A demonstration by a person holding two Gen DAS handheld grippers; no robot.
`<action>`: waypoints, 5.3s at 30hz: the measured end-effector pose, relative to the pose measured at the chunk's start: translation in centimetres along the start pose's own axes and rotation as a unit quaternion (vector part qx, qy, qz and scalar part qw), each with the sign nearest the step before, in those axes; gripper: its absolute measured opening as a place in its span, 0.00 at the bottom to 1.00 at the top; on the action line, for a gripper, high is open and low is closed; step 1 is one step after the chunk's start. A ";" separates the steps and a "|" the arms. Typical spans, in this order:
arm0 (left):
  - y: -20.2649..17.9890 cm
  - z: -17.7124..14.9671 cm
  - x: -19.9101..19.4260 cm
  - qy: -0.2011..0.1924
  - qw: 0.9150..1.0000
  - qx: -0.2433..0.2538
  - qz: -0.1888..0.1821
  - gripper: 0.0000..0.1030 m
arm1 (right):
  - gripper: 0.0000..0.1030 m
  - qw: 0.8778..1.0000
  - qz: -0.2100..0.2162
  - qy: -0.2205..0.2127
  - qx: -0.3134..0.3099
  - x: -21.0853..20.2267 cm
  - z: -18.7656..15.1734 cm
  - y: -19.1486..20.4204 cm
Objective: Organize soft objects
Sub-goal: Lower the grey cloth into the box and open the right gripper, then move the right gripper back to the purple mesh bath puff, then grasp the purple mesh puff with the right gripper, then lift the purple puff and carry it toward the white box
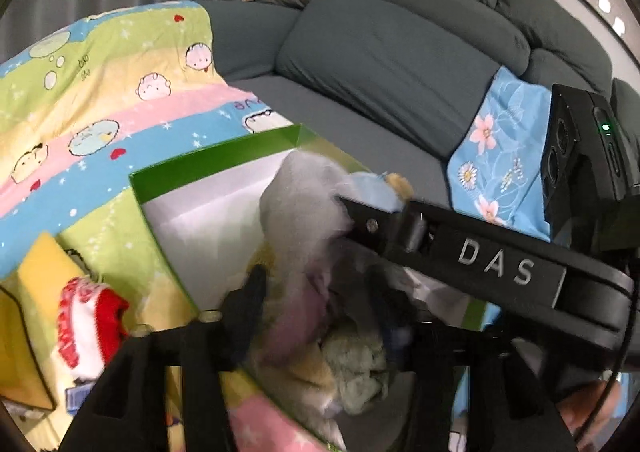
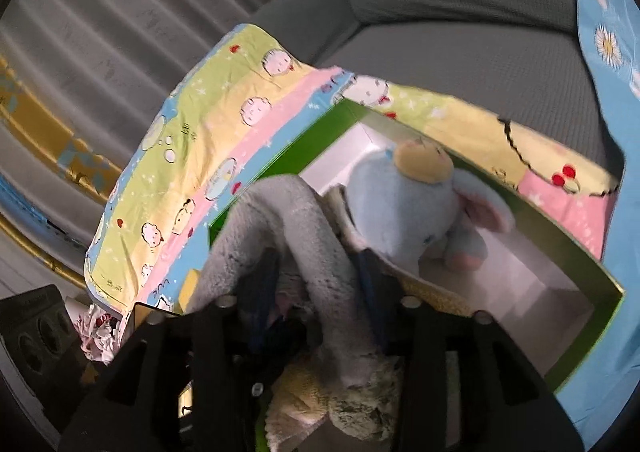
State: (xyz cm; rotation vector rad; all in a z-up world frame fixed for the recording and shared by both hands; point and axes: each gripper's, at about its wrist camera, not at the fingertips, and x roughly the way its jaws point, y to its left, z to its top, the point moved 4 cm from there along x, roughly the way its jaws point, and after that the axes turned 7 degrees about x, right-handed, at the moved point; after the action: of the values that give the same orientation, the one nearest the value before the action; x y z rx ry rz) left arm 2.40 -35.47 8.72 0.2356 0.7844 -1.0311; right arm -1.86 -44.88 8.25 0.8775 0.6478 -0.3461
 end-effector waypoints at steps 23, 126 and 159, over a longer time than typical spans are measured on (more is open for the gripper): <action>7.8 -6.7 -14.5 -0.065 0.981 -0.144 0.109 0.90 | 0.99 0.987 -0.059 -0.110 -0.102 -5.2 -2.3 5.4; 24.4 -31.2 -29.6 -0.036 0.879 -0.391 0.270 0.90 | 0.65 0.871 0.029 0.227 -0.435 4.3 -34.8 20.0; 17.0 -27.9 -21.5 -0.008 0.929 -0.330 0.167 0.28 | 0.24 0.869 0.133 0.364 -0.307 8.5 -34.8 19.9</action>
State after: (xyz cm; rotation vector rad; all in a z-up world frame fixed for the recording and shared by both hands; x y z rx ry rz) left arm -2.42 2.41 0.56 -0.2155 0.9936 -0.4065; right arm 1.99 -5.32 -1.64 0.4403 1.2323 0.4663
